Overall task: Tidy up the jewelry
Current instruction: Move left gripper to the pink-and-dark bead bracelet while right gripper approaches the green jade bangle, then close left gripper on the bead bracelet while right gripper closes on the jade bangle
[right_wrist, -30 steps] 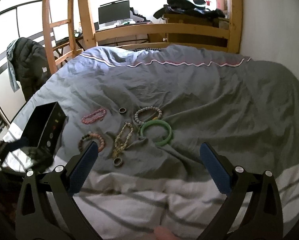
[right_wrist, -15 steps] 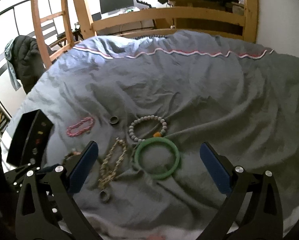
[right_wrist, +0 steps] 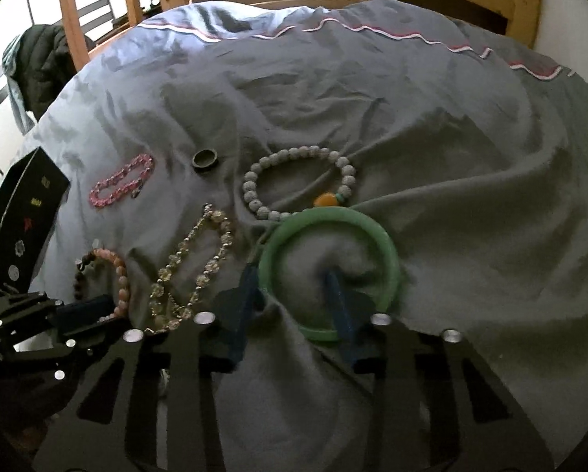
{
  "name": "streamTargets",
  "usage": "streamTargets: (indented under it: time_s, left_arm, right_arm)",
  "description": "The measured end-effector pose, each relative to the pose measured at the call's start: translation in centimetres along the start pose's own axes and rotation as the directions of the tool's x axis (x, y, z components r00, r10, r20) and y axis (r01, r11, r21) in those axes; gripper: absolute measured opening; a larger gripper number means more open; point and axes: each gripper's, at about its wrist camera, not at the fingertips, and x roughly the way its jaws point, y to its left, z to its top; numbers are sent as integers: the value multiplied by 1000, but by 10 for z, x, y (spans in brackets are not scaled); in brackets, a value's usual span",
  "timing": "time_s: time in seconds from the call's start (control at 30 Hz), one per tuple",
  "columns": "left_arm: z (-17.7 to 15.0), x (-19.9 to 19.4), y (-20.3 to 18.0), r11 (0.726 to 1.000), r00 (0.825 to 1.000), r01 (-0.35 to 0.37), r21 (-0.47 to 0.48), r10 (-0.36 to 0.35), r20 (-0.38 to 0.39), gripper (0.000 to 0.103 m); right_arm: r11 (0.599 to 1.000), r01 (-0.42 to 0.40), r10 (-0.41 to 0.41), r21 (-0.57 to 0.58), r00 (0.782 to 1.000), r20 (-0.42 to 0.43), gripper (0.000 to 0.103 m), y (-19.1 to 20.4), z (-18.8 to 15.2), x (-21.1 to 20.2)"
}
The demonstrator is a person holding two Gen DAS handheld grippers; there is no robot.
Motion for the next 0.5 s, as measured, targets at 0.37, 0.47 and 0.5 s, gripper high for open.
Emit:
streamTargets:
  time_s: [0.37,0.47,0.5]
  left_arm:
    - [0,-16,-6,1000,998,-22,14,21,58,8]
    - [1,-24,-4,1000,997,-15,5,14,81,8]
    - [1,-28,-4,1000,996,-10,2,10,89,8]
  right_arm:
    - [999,-40,37,31,994,99,1,1,5,-26]
    - [998,-53,48,33,991,127,1,1,10,-32]
    - [998,-56,51,35,990,133,1,0,11,-35]
